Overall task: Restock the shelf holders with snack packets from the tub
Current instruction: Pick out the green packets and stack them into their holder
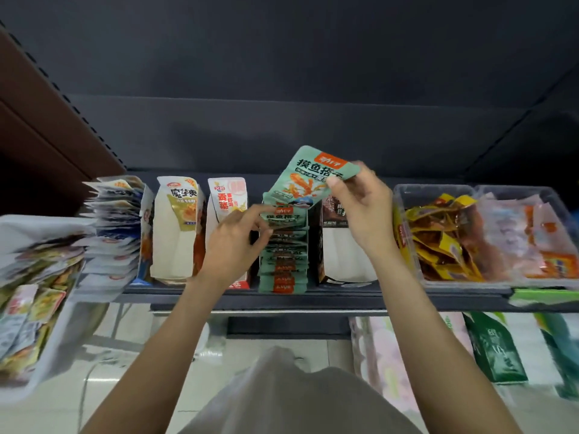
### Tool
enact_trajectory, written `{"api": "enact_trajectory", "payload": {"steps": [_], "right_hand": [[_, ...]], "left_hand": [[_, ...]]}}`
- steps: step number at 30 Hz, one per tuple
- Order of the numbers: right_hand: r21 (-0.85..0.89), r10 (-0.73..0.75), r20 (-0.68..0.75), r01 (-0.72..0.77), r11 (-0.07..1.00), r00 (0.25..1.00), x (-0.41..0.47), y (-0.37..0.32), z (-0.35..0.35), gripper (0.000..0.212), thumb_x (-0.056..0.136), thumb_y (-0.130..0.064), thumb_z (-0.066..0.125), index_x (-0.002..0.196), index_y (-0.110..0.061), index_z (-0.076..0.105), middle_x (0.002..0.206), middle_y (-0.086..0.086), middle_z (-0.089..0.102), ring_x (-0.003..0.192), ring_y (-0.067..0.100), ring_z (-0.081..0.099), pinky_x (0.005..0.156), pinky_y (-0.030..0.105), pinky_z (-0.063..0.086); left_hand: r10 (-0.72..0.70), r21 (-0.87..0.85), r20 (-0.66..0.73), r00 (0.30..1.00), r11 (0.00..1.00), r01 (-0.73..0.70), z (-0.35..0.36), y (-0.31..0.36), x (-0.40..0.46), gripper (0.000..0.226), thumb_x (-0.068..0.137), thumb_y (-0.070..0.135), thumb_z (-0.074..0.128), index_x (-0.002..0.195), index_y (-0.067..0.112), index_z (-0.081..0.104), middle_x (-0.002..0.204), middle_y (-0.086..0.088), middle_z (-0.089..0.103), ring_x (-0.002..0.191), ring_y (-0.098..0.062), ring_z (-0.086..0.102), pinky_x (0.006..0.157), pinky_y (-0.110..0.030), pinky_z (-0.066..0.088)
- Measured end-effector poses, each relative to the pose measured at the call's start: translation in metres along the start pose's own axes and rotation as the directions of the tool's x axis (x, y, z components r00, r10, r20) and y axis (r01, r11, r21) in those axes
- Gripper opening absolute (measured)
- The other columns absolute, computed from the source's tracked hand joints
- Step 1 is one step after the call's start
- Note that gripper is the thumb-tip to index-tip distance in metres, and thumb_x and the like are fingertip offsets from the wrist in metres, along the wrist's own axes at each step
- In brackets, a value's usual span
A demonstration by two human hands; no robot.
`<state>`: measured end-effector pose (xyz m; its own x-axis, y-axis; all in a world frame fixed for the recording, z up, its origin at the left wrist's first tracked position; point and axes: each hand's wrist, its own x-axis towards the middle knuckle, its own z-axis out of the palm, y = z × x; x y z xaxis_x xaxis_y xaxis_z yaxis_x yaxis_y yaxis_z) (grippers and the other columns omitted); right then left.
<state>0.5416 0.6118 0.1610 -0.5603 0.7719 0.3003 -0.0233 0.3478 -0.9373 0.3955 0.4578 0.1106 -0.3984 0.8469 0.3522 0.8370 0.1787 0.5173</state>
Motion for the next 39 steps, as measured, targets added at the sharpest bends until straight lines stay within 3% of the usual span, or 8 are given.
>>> {"api": "enact_trajectory", "payload": {"steps": [3,9,14,18,21,28,33,39], "right_hand": [[0.036,-0.010,-0.040,0.012,0.999,0.999,0.010,-0.002,0.002,0.007,0.093,-0.011,0.059,0.099,-0.009,0.061,0.092,-0.016,0.066,0.092,-0.002,0.065,0.067,0.017,0.053],[-0.183,-0.043,0.122,0.065,0.981,0.992,0.015,0.009,0.010,0.007,0.090,-0.013,0.063,0.096,-0.010,0.065,0.092,-0.012,0.069,0.088,0.006,0.067,0.072,0.017,0.051],[-0.655,-0.003,0.393,0.283,0.700,0.919,0.001,0.031,0.029,0.012,0.088,-0.020,0.066,0.098,-0.015,0.071,0.100,0.000,0.068,0.087,0.020,0.063,0.072,0.029,0.049],[-0.713,-0.039,0.395,0.334,0.617,0.918,0.003,0.031,0.029,0.009,0.089,-0.018,0.065,0.094,-0.020,0.072,0.092,0.001,0.072,0.082,0.022,0.067,0.064,0.026,0.045],[-0.776,0.113,0.473,0.353,0.522,0.874,0.004,0.032,0.031,0.017,0.092,-0.020,0.061,0.105,-0.023,0.072,0.097,0.003,0.073,0.091,0.025,0.067,0.076,0.034,0.052],[-0.642,-0.087,0.247,0.230,0.731,0.965,-0.004,0.009,0.007,0.017,0.092,-0.018,0.061,0.106,-0.017,0.070,0.094,-0.002,0.072,0.082,0.010,0.065,0.066,0.023,0.048],[-0.302,-0.135,0.213,0.197,0.933,0.968,-0.035,-0.032,0.033,0.019,0.095,-0.018,0.056,0.109,-0.016,0.068,0.096,-0.008,0.070,0.085,0.000,0.064,0.074,0.008,0.046],[-0.198,-0.244,0.591,0.432,0.880,0.769,-0.083,-0.058,0.132,0.016,0.095,-0.014,0.055,0.106,-0.015,0.067,0.098,-0.007,0.072,0.085,0.004,0.065,0.069,0.017,0.051]], "left_hand": [[-0.095,0.009,0.011,0.995,0.995,0.095,0.003,0.001,0.005,0.040,0.090,0.018,0.063,0.128,0.012,0.056,0.081,0.004,0.060,0.080,-0.016,0.056,0.072,-0.034,0.053],[-0.075,0.049,-0.024,0.997,0.996,0.076,0.000,0.004,0.005,0.009,0.086,0.015,0.068,0.091,0.010,0.074,0.083,-0.005,0.062,0.075,-0.018,0.058,0.062,-0.037,0.055],[-0.096,0.070,-0.029,0.995,0.993,0.098,0.002,0.006,-0.005,0.013,0.088,0.019,0.066,0.095,0.011,0.074,0.090,-0.005,0.063,0.083,-0.020,0.060,0.065,-0.039,0.055],[-0.104,0.076,-0.032,0.994,0.991,0.106,0.003,0.006,-0.011,0.015,0.089,0.018,0.064,0.100,0.013,0.073,0.093,-0.006,0.061,0.086,-0.019,0.059,0.067,-0.037,0.055],[-0.102,0.080,-0.033,0.994,0.991,0.104,0.004,0.006,-0.014,0.017,0.090,0.018,0.063,0.103,0.014,0.072,0.093,-0.005,0.061,0.086,-0.019,0.059,0.068,-0.036,0.055],[-0.167,0.060,-0.143,0.975,0.982,0.177,-0.007,0.013,-0.025,0.028,0.091,0.020,0.062,0.118,0.017,0.065,0.105,-0.003,0.064,0.097,-0.019,0.060,0.072,-0.033,0.056],[-0.305,-0.107,-0.471,0.828,0.951,0.290,-0.040,0.018,-0.063,0.020,0.094,0.022,0.054,0.106,0.017,0.068,0.097,0.009,0.065,0.087,-0.002,0.055,0.069,-0.019,0.049],[-0.267,-0.079,-0.799,0.539,0.935,0.346,-0.104,-0.016,-0.154,0.017,0.094,0.021,0.047,0.091,0.021,0.063,0.083,0.012,0.059,0.078,-0.008,0.050,0.072,-0.029,0.037]]}}
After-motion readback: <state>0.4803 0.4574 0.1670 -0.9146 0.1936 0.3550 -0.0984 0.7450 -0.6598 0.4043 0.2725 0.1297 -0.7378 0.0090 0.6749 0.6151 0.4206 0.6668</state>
